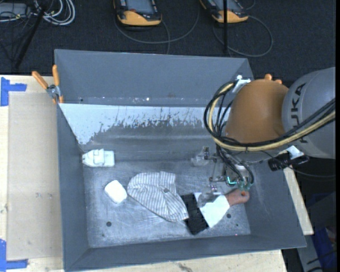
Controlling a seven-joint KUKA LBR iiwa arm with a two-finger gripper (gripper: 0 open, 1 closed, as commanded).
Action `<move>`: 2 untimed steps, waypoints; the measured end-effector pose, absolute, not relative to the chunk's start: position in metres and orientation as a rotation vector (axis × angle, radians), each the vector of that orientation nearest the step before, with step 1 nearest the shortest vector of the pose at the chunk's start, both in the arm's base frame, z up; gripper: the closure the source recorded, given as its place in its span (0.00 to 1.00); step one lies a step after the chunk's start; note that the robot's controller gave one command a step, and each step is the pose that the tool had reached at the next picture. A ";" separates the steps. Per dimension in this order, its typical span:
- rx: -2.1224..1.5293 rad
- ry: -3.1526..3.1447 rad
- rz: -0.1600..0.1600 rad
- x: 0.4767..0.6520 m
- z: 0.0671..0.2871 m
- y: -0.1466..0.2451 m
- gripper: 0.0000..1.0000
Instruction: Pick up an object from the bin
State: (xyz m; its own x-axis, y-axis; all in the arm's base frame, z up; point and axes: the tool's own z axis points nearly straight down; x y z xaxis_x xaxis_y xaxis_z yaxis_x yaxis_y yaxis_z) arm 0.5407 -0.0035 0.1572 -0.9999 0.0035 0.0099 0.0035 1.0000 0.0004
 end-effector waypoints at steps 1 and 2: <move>-0.006 -3.139 -0.001 0.542 0.161 -0.004 0.00; 0.139 -3.129 -0.004 0.544 0.076 -0.011 1.00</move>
Offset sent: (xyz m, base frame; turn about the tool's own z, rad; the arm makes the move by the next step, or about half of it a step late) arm 0.0027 -0.0095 -0.0872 -0.0916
